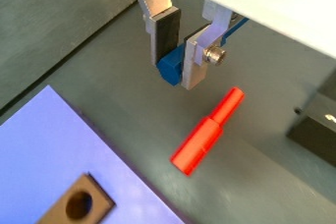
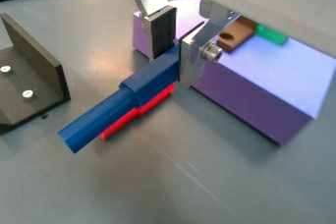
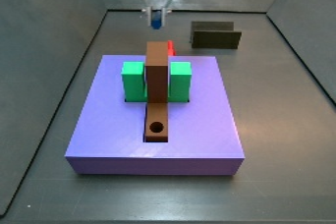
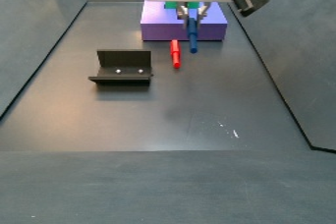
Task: Pick up the blue object. Move up. Place the blue object on the fixture. Regrasp the blue object. Move to above the board. Insert the blue object.
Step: Place the blue object on the fixture.
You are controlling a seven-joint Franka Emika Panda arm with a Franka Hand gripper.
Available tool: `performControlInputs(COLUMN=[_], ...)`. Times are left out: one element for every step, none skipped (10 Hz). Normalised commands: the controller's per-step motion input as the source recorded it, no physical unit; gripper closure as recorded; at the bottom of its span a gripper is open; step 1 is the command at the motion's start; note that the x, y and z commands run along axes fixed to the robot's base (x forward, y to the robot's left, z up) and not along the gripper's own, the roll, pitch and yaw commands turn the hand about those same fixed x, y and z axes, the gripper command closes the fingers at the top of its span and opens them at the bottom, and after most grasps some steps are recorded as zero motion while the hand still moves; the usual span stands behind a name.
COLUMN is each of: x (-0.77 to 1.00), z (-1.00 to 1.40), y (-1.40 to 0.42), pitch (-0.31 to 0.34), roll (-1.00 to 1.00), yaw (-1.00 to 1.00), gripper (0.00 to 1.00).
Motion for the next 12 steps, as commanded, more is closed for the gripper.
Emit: performControlInputs(x=[0.61,0.58,0.58,0.49,0.31,0.32,0.29,0.27,0.31,0.39,0.32,0.32], z=[0.1,0.14,0.15,0.22,0.23,0.02,0.0,0.0,0.0,0.05,0.19,0.3], y=[0.07,0.07,0.07,0.17,0.27,0.22,0.17,0.17,0.14,0.15,0.25,0.21], pitch=[0.157,0.151,0.149,0.071,0.0,0.0,0.0,0.0,0.0,0.0,0.08,0.0], roll=[-1.0,-1.0,-1.0,-1.0,-1.0,-0.87,-0.73,-0.81,-0.82,-0.77,-0.65,-0.63], yaw=[-0.04,-0.05,-0.05,-0.05,-0.11,-0.11,-0.06,-0.07,-0.07,-0.11,-0.08,0.0], gripper=[1.0,1.0,1.0,1.0,1.0,1.0,1.0,1.0,1.0,1.0,1.0,1.0])
